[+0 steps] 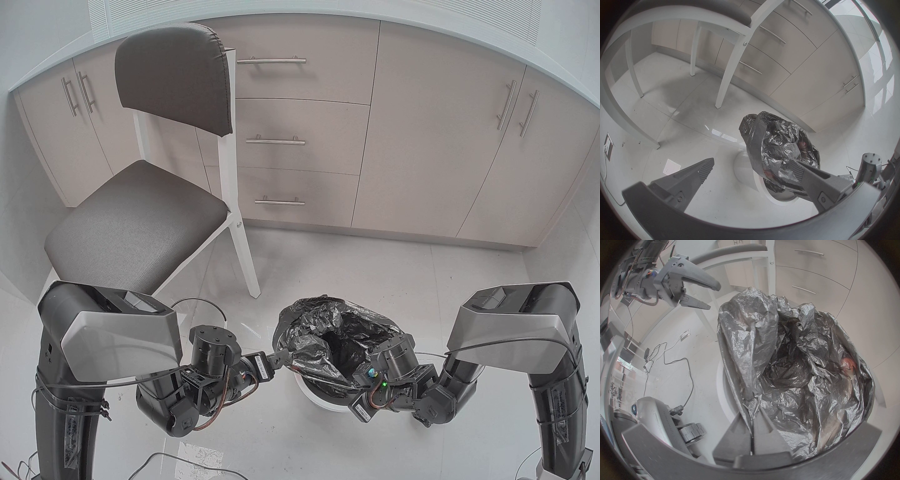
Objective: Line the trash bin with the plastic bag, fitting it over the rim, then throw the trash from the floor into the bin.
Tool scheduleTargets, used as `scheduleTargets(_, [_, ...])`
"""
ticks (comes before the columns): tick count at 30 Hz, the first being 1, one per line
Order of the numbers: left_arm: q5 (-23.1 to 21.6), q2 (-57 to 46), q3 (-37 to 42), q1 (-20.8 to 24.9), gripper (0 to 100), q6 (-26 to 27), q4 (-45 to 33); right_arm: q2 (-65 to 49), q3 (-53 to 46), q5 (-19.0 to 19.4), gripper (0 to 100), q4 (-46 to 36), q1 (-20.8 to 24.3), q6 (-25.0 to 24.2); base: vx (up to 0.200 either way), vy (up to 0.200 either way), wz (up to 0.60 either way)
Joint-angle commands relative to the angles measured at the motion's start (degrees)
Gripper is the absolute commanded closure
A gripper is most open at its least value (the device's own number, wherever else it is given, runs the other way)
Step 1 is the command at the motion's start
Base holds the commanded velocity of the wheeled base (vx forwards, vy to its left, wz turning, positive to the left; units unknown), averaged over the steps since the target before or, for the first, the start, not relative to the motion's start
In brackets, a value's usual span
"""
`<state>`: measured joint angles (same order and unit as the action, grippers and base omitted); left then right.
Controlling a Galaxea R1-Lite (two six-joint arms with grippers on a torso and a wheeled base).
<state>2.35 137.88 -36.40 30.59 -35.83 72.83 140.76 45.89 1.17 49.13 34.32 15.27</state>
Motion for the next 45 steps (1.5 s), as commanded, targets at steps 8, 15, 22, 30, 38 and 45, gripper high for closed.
scheduleTargets(8, [0.1, 0.0, 0.0, 0.1, 0, 0.0, 0.0, -6.1, -8.4, 1.4, 100, 0.1, 1.9, -0.5, 0.000, 0.000, 0.00])
scheduleTargets(15, [0.1, 0.0, 0.0, 0.1, 0, -0.1, 0.0, -6.4, -9.8, 2.3, 100, -0.1, 3.7, -0.3, 0.000, 0.000, 0.00])
scheduleTargets(22, [0.1, 0.0, -0.1, 0.0, 0, -0.1, 0.0, -3.8, -10.3, 2.3, 100, 0.0, 5.2, -0.2, 0.000, 0.000, 0.00])
scheduleTargets(30, [0.1, 0.1, -0.1, 0.0, 0, -0.1, 0.0, -1.8, -11.0, 2.2, 100, 1.1, 5.1, -0.4, 0.000, 0.000, 0.00])
scheduleTargets(38, [0.1, 0.2, -0.1, 0.0, 0, -0.1, 0.0, -1.7, -11.0, 1.9, 100, 1.6, 5.0, -0.3, 0.000, 0.000, 0.00])
scheduleTargets(45, [0.1, 0.1, -0.1, 0.0, 0, -0.1, 0.0, -1.7, -10.6, 1.7, 100, 1.0, 5.0, 0.0, 0.000, 0.000, 0.00])
